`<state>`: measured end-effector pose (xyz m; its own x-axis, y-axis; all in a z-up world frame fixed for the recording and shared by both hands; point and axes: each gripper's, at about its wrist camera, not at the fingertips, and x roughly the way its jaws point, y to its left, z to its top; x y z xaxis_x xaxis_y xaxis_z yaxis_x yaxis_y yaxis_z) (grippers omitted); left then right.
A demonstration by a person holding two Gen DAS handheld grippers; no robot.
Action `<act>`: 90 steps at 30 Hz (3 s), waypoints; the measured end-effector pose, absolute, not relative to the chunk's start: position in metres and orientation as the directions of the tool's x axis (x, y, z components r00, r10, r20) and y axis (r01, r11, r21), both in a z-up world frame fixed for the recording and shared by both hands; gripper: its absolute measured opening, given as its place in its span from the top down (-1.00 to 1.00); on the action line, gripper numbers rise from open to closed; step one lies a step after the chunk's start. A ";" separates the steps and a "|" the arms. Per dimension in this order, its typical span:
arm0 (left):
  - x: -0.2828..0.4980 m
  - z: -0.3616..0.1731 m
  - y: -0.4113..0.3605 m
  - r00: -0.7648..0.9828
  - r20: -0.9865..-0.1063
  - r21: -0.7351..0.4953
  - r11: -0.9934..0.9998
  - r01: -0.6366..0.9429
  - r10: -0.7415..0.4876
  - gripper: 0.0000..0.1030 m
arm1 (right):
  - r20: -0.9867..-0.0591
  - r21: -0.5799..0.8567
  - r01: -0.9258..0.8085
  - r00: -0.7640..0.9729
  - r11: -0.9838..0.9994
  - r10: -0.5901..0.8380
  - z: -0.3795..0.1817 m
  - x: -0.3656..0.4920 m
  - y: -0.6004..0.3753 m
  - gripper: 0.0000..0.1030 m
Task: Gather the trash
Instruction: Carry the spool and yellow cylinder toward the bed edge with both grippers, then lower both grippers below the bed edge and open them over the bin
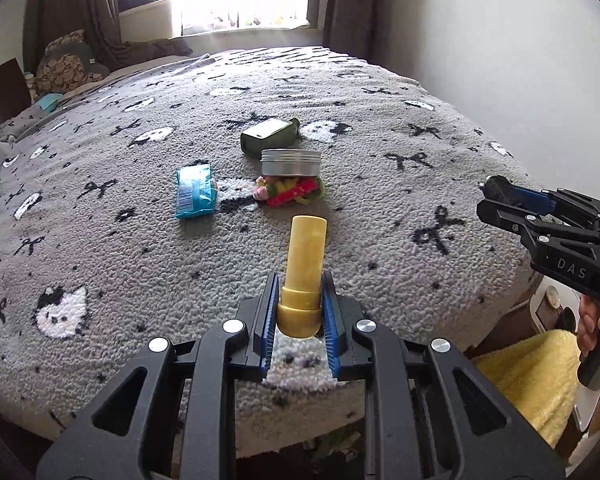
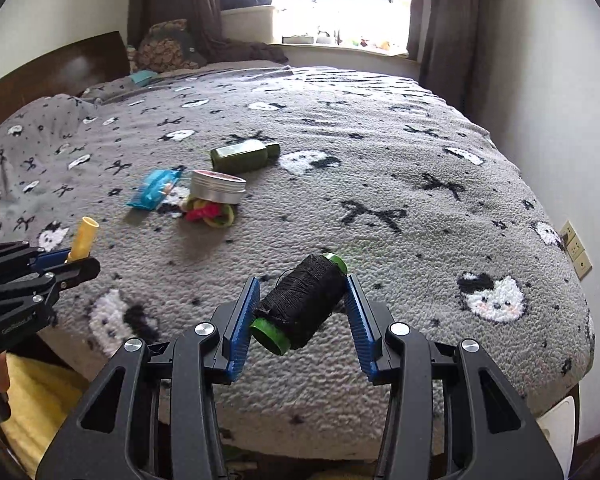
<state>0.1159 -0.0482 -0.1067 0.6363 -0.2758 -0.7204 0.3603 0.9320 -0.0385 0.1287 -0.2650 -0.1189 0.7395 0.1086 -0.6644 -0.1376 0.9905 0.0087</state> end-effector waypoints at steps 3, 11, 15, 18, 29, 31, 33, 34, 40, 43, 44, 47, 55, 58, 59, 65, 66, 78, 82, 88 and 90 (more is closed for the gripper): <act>0.095 -0.101 -0.046 0.647 -0.709 -0.036 0.930 0.365 -0.281 0.63 | -0.652 0.007 -0.163 0.748 0.987 0.128 -0.113 0.108 -0.259 0.13; 0.045 -0.097 -0.039 0.656 -0.695 -0.032 0.925 0.378 -0.292 0.63 | -0.646 0.021 -0.220 0.742 0.975 0.181 -0.113 0.058 -0.246 0.13; 0.023 -0.109 -0.037 0.641 -0.710 -0.039 0.925 0.378 -0.292 0.63 | -0.667 0.025 -0.239 0.719 0.971 0.194 -0.123 0.038 -0.240 0.13; 0.009 -0.121 -0.036 0.620 -0.728 -0.050 0.924 0.379 -0.294 0.63 | -0.694 0.034 -0.245 0.692 0.969 0.199 -0.137 0.028 -0.236 0.13; -0.017 -0.194 -0.035 0.461 -0.838 -0.108 0.917 0.385 -0.293 0.63 | -0.802 0.099 -0.256 0.552 0.962 0.230 -0.199 0.012 -0.226 0.13; -0.018 -0.207 -0.035 0.432 -0.855 -0.118 0.917 0.380 -0.289 0.63 | -0.816 0.110 -0.258 0.528 0.960 0.235 -0.209 0.011 -0.222 0.13; -0.019 -0.218 -0.035 0.404 -0.870 -0.123 0.918 0.377 -0.283 0.63 | -0.831 0.119 -0.258 0.503 0.959 0.239 -0.220 0.010 -0.219 0.13; -0.019 -0.225 -0.035 0.390 -0.878 -0.125 0.918 0.375 -0.279 0.63 | -0.837 0.124 -0.258 0.492 0.958 0.240 -0.225 0.011 -0.219 0.13; -0.017 -0.258 -0.037 0.312 -0.915 -0.134 0.921 0.365 -0.257 0.63 | -0.870 0.147 -0.251 0.426 0.957 0.246 -0.254 0.012 -0.214 0.13; -0.015 -0.274 -0.038 0.276 -0.928 -0.143 0.923 0.358 -0.251 0.63 | -0.883 0.153 -0.250 0.399 0.956 0.246 -0.264 0.014 -0.213 0.13; -0.014 -0.278 -0.038 0.266 -0.932 -0.144 0.923 0.356 -0.247 0.63 | -0.887 0.157 -0.248 0.391 0.956 0.247 -0.268 0.015 -0.213 0.13; -0.012 -0.291 -0.038 0.226 -0.943 -0.154 0.923 0.353 -0.244 0.63 | -0.897 0.170 -0.243 0.363 0.955 0.252 -0.278 0.017 -0.214 0.14; -0.004 -0.326 -0.040 0.122 -0.964 -0.180 0.917 0.355 -0.236 0.63 | -0.918 0.228 -0.234 0.273 0.945 0.289 -0.307 0.028 -0.213 0.13; 0.000 -0.334 -0.042 0.093 -0.965 -0.197 0.914 0.356 -0.244 0.63 | -0.924 0.245 -0.227 0.241 0.943 0.298 -0.318 0.033 -0.212 0.13; 0.001 -0.337 -0.042 0.082 -0.965 -0.204 0.911 0.357 -0.248 0.63 | -0.926 0.248 -0.227 0.232 0.942 0.299 -0.321 0.034 -0.211 0.13; 0.005 -0.352 -0.047 0.026 -0.966 -0.233 0.906 0.354 -0.259 0.62 | -0.934 0.257 -0.226 0.192 0.940 0.301 -0.335 0.041 -0.202 0.13; 0.006 -0.354 -0.048 0.021 -0.966 -0.236 0.906 0.352 -0.259 0.62 | -0.935 0.258 -0.224 0.187 0.940 0.301 -0.336 0.042 -0.201 0.13; 0.012 -0.339 -0.046 0.063 -0.963 -0.229 0.918 0.323 -0.263 -0.15 | -0.933 0.234 -0.207 0.228 0.950 0.279 -0.327 0.047 -0.198 -0.29; 0.010 -0.323 -0.042 0.115 -0.959 -0.212 0.922 0.324 -0.261 -0.55 | -0.928 0.190 -0.194 0.286 0.963 0.240 -0.311 0.043 -0.201 -0.72; 0.008 -0.283 -0.031 0.235 -0.941 -0.160 0.931 0.328 -0.244 -0.76 | -0.911 0.161 -0.174 0.351 0.971 0.214 -0.288 0.040 -0.210 -0.84; 0.009 -0.268 -0.024 0.280 -0.928 -0.151 0.935 0.320 -0.246 -0.77 | -0.901 0.166 -0.164 0.377 0.972 0.217 -0.277 0.038 -0.217 -0.84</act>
<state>0.0087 -0.0236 -0.2680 0.2798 -0.2459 -0.9280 0.3203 0.9352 -0.1512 0.0380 -0.2173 -0.2773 0.3769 0.2169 -0.9005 -0.1640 0.9725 0.1656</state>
